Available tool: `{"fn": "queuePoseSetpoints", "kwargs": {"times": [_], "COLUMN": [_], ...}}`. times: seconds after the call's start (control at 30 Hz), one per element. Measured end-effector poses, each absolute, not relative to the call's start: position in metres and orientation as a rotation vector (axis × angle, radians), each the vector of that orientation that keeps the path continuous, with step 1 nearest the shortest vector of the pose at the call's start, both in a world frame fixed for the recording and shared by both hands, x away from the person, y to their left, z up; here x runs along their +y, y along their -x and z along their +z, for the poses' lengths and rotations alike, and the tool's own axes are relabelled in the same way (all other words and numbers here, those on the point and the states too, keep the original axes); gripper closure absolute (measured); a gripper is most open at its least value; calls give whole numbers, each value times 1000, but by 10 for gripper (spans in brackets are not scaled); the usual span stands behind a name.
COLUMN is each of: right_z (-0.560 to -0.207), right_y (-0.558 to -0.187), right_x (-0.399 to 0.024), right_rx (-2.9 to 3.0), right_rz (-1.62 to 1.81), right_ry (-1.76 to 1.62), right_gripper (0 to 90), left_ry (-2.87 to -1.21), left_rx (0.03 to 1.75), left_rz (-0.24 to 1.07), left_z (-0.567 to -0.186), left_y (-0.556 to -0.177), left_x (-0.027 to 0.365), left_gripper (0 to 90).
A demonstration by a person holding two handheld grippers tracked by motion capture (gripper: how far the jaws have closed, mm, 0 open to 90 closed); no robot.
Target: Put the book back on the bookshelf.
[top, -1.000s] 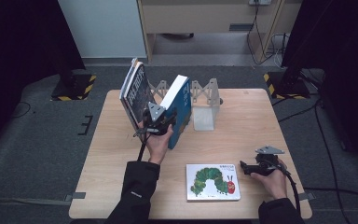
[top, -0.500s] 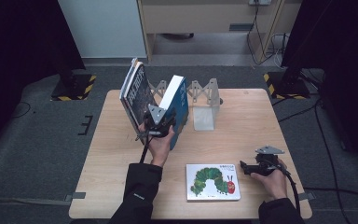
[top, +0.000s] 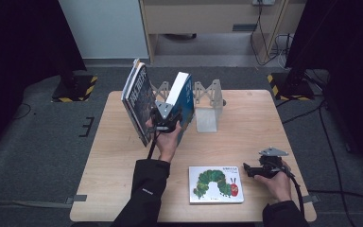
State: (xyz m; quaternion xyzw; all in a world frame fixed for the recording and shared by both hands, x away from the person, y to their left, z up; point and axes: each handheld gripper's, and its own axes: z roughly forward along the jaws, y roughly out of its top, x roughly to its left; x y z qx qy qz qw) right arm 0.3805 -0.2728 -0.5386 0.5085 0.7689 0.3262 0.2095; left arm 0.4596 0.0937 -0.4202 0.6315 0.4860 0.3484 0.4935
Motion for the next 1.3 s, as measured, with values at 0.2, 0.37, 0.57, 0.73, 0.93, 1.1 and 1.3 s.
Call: {"fn": "queuePoseSetpoints", "kwargs": {"times": [0.2,0.37,0.57,0.73,0.93,1.1,1.3], "right_z": [-539,-539,-539,-539,-539,-539,-539], "right_y": [-380,-380,-381,-381,-381,-381,-381], "right_x": [-273,-273,-273,-273,-273,-273,-273], "right_rx": [2139,2139,2139,2140,2139,2139,2140], "right_rz": [907,907,907,907,907,907,907], "right_ry": [-1414,-1413,-1413,-1411,-1411,-1413,-1411], "right_gripper": [69,69,69,69,69,69,69], "left_ry": [-1537,-1536,-1514,-1506,-1515,-1516,-1509], "left_rx": [1157,1120,1094,1102,1133,1144,1153], "left_rz": [821,755,644,649,718,727,719], "left_z": [-422,-425,-433,-434,-430,-430,-429], "left_y": [-455,-448,-447,-446,-446,-450,-456], "left_x": [100,110,122,121,117,112,102], "left_gripper": [584,531,529,538,579,585,584]}}
